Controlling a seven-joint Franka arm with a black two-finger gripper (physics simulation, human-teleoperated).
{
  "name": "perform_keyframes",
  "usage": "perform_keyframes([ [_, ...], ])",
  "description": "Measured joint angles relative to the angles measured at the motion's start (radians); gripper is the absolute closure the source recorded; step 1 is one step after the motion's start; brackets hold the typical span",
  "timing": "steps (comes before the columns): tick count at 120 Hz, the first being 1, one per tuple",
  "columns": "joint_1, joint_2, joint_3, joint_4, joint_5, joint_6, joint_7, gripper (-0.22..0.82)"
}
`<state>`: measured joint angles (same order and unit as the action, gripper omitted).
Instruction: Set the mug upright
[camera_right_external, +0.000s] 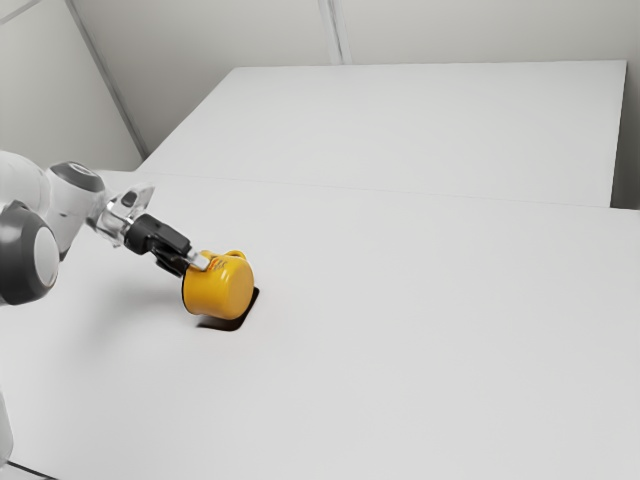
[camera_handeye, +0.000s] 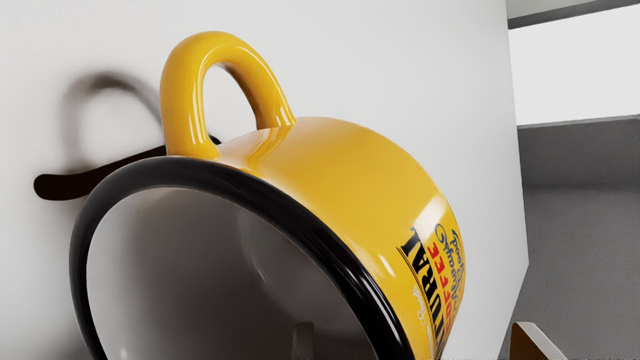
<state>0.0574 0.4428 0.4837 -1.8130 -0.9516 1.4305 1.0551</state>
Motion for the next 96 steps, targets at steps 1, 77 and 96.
perform_keyframes([
  [1,0.0,0.0,0.0,0.0,-0.001,-0.002,0.001,0.26],
  [77,-0.021,-0.043,-0.019,-0.001,0.023,-0.01,0.035,0.76],
  [96,-0.128,-0.142,-0.015,-0.026,0.189,0.119,0.039,0.77],
])
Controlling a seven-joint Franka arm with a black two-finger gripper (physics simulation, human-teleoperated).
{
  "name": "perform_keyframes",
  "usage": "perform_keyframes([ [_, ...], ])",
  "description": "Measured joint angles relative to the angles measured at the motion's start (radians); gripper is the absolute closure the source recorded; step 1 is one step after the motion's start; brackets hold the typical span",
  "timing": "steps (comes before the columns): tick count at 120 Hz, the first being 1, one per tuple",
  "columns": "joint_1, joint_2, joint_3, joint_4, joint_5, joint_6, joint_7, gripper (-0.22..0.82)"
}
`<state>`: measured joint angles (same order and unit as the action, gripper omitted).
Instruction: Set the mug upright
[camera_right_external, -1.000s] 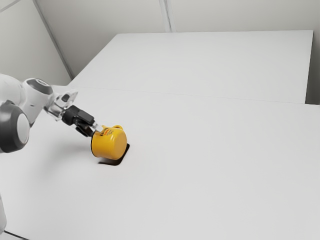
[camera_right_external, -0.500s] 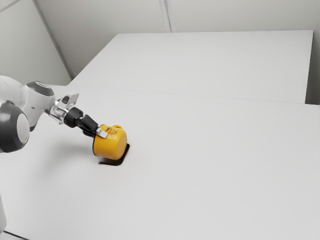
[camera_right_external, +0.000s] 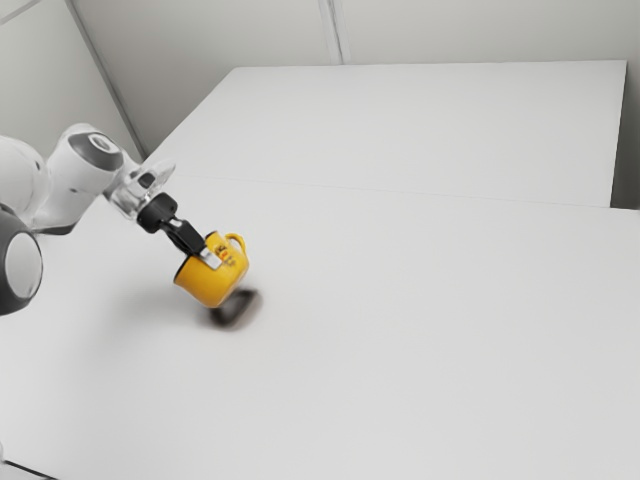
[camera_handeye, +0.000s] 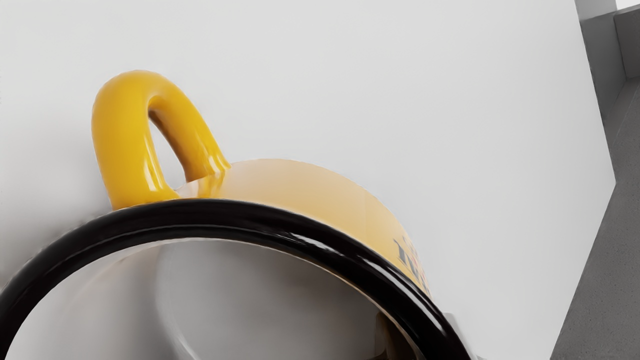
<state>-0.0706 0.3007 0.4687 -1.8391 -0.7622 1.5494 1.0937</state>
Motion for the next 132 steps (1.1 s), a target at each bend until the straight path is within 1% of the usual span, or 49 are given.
perform_keyframes([
  [14,-0.087,-0.071,0.0,-0.057,0.139,0.143,0.001,0.78],
  [51,-0.25,-0.237,-0.004,-0.262,0.415,0.486,0.001,0.78],
  [69,-0.258,-0.3,-0.059,-0.358,0.524,0.63,-0.002,0.78],
  [82,-0.257,-0.321,-0.1,-0.414,0.582,0.724,-0.006,0.78],
  [91,-0.264,-0.321,-0.12,-0.44,0.606,0.774,-0.009,0.78],
  [103,-0.286,-0.321,-0.128,-0.471,0.626,0.818,-0.013,0.78],
  [132,-0.303,-0.326,-0.135,-0.525,0.641,0.866,-0.021,0.78],
])
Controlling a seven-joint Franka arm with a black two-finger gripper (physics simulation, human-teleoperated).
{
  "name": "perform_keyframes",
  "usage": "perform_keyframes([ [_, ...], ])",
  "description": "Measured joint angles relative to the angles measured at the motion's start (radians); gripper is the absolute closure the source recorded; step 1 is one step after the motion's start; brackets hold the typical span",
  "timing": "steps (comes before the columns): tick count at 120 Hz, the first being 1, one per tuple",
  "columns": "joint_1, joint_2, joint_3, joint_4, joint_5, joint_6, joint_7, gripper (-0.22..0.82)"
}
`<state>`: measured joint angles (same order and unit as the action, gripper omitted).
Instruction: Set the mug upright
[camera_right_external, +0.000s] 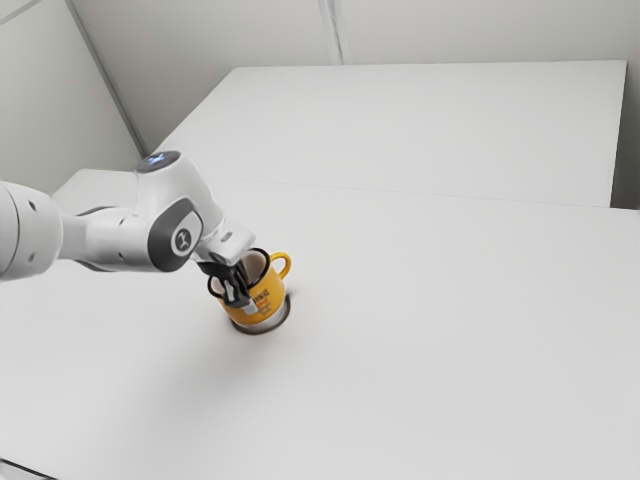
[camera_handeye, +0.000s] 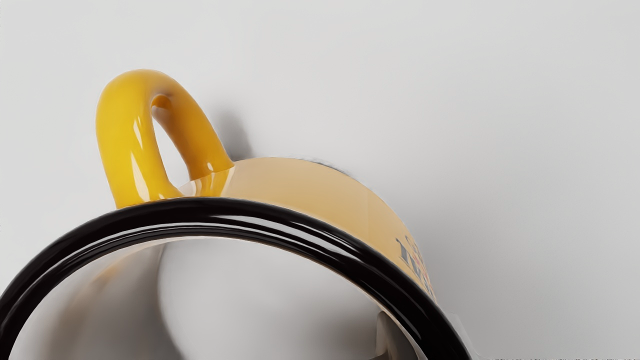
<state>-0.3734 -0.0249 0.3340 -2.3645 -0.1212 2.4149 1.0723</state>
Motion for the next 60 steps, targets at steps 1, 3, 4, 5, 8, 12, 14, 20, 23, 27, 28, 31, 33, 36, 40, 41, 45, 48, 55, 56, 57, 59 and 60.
perform_keyframes([
  [1,0.001,0.0,0.0,-0.001,0.0,0.001,0.0,0.78],
  [3,0.003,0.0,0.0,-0.002,0.0,0.002,-0.001,0.78],
  [4,0.004,0.0,0.0,-0.002,0.001,0.003,-0.001,0.78],
  [5,0.006,0.0,0.0,-0.003,0.001,0.004,-0.001,0.78],
  [8,0.01,0.0,0.0,-0.005,0.001,0.006,-0.002,0.78],
  [12,0.017,0.001,0.0,-0.008,0.001,0.008,-0.003,0.78],
  [14,0.021,0.001,0.0,-0.009,0.002,0.009,-0.004,0.78],
  [20,0.033,0.001,0.0,-0.011,0.004,0.012,-0.005,0.78],
  [23,0.039,0.001,-0.001,-0.012,0.006,0.013,-0.005,0.77],
  [27,0.047,0.001,-0.001,-0.013,0.007,0.012,-0.004,0.72],
  [28,0.049,0.001,-0.001,-0.014,0.007,0.012,-0.004,0.7],
  [31,0.054,0.001,0.0,-0.015,0.007,0.01,-0.002,0.65],
  [33,0.057,0.001,0.0,-0.015,0.007,0.009,0.0,0.61],
  [36,0.062,0.001,0.0,-0.016,0.006,0.008,0.002,0.55],
  [40,0.068,0.001,0.0,-0.016,0.006,0.007,0.004,0.48],
  [41,0.069,0.001,0.0,-0.016,0.006,0.006,0.005,0.46],
  [45,0.073,0.001,0.0,-0.016,0.005,0.005,0.007,0.39],
  [48,0.075,0.001,0.0,-0.016,0.005,0.004,0.009,0.35],
  [55,0.078,0.001,0.0,-0.016,0.005,0.003,0.012,0.26],
  [56,0.078,0.001,0.0,-0.016,0.005,0.002,0.013,0.25],
  [57,0.078,0.001,0.0,-0.016,0.005,0.002,0.013,0.24],
  [59,0.077,0.0,0.0,-0.016,0.005,0.002,0.014,0.23],
  [60,0.077,0.0,0.0,-0.016,0.005,0.001,0.015,0.22],
])
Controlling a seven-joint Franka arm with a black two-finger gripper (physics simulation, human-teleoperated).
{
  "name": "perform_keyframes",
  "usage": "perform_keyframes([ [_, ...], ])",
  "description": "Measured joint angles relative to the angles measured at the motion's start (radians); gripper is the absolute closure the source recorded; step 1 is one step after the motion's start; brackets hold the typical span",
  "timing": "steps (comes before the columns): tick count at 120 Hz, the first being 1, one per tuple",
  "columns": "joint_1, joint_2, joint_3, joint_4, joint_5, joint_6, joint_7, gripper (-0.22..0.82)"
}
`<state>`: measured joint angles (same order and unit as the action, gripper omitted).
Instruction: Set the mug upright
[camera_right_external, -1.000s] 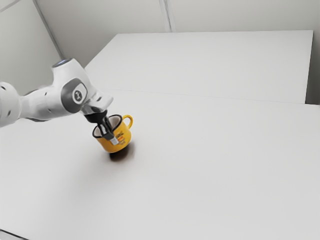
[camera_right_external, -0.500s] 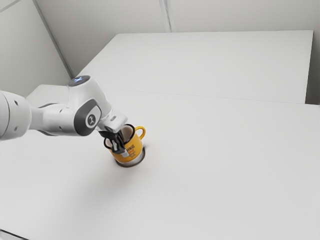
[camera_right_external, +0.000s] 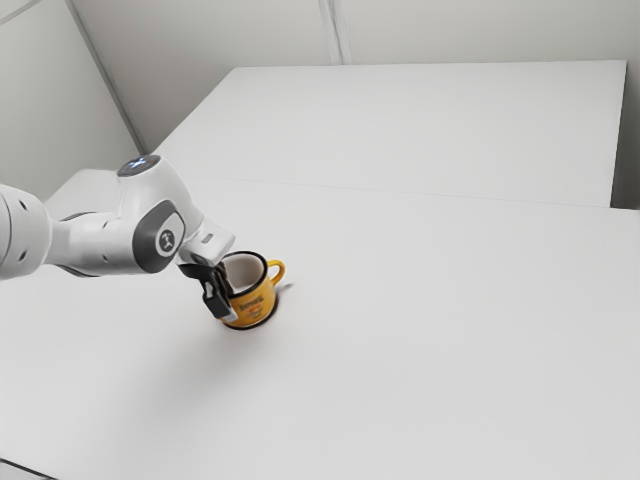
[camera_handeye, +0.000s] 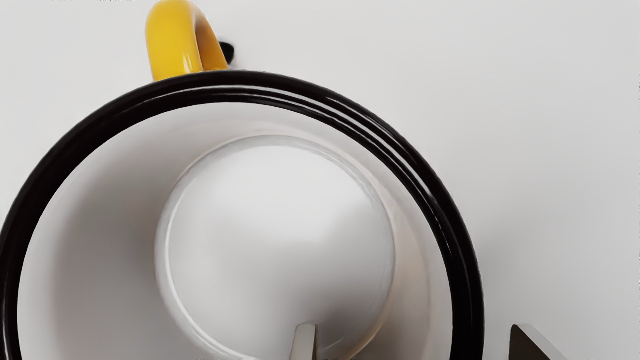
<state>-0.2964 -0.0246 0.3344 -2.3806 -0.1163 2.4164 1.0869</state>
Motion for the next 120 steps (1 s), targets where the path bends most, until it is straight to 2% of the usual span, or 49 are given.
perform_keyframes([
  [28,-0.033,-0.051,-0.02,0.028,0.007,-0.042,-0.071,0.07],
  [42,-0.034,-0.095,-0.02,0.083,0.02,-0.125,-0.189,0.04],
  [60,-0.031,-0.101,-0.022,0.171,0.038,-0.231,-0.328,0.02],
  [80,-0.031,-0.088,-0.058,0.316,0.063,-0.329,-0.459,0.01],
  [108,-0.02,-0.012,-0.083,0.631,0.07,-0.532,-0.597,0.0],
  [120,0.068,0.003,-0.18,0.729,0.072,-0.62,-0.652,0.0],
])
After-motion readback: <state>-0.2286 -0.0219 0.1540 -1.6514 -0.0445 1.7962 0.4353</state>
